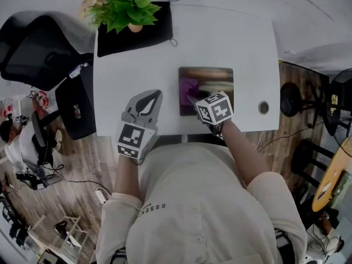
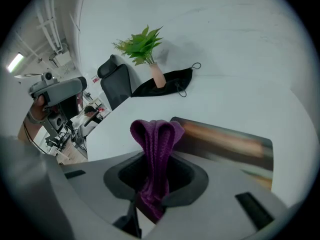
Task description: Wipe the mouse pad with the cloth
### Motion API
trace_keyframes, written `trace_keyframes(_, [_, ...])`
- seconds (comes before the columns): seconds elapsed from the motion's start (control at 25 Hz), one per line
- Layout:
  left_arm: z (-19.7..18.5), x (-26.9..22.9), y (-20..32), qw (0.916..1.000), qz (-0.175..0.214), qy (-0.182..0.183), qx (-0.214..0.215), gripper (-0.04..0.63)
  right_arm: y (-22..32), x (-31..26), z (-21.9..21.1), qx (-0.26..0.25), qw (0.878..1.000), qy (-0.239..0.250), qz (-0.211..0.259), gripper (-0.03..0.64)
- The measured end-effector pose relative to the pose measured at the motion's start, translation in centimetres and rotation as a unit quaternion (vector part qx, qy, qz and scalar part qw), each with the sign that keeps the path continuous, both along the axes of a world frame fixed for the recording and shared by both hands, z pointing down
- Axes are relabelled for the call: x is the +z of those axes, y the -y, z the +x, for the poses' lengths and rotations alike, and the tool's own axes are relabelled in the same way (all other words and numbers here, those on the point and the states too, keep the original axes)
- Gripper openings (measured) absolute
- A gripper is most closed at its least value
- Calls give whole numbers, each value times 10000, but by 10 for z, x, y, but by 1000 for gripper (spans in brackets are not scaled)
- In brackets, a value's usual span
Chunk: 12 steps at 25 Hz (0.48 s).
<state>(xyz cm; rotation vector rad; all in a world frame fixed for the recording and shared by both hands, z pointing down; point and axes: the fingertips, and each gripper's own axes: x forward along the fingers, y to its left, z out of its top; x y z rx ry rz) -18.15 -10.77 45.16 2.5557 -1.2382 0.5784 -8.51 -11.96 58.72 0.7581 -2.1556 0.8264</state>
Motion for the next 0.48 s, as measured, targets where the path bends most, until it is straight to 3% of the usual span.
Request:
trace_keyframes(0.2, [-20, 7, -3, 9999, -51, -74, 46, 2, -3, 9, -21, 20, 9999, -146, -24, 101])
trace_keyframes(0.48, [-22, 6, -2, 9999, -37, -106, 119, 2, 1, 14, -17, 212, 9994, -274, -69, 101])
